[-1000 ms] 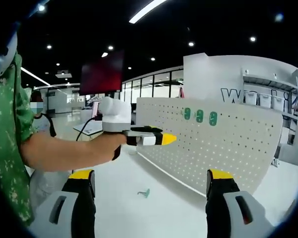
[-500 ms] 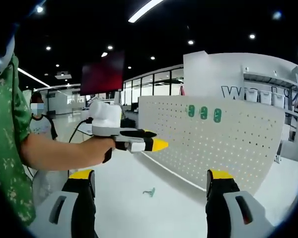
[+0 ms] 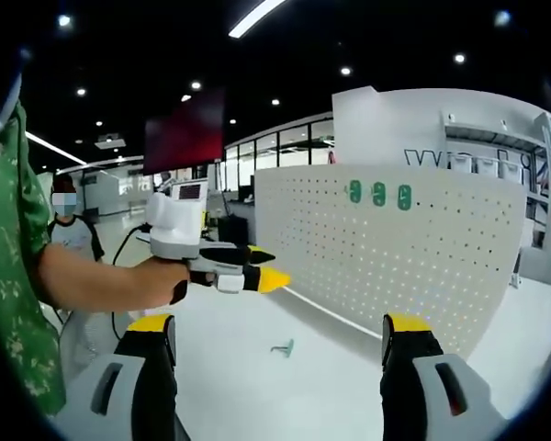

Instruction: Insert the hook assembly into the mounting plate slot until the hook locks in place.

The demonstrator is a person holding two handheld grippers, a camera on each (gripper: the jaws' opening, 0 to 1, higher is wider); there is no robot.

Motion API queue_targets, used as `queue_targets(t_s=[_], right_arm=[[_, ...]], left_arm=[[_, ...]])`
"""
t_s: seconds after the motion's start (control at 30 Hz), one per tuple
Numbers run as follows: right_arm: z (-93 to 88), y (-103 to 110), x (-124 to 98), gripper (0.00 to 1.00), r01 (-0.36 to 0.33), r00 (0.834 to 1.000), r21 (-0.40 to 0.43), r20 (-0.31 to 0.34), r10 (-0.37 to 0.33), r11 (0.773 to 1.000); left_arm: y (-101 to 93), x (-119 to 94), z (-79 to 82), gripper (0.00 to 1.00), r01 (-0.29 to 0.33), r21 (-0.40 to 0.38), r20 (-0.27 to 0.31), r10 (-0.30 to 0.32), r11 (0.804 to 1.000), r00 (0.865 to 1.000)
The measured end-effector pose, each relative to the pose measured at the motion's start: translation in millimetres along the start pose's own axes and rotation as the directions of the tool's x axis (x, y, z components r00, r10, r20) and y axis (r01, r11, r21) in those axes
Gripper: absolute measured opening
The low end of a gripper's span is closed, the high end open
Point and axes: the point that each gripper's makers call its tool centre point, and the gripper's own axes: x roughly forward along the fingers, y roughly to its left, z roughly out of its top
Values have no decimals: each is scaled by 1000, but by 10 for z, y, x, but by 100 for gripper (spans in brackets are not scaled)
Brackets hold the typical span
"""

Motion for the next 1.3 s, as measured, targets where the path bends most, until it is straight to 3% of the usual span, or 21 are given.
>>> queue_targets(t_s=[0.83, 1.3], right_arm=[[-487, 182, 188, 95, 56, 992, 69, -113, -48, 996], [-672, 149, 333, 95, 83, 985, 97, -158, -67, 992]], left_arm=[[301, -469, -312, 46, 43, 37, -54, -41, 998, 998], [345, -459, -537, 45, 84, 17, -98, -82, 996, 992]])
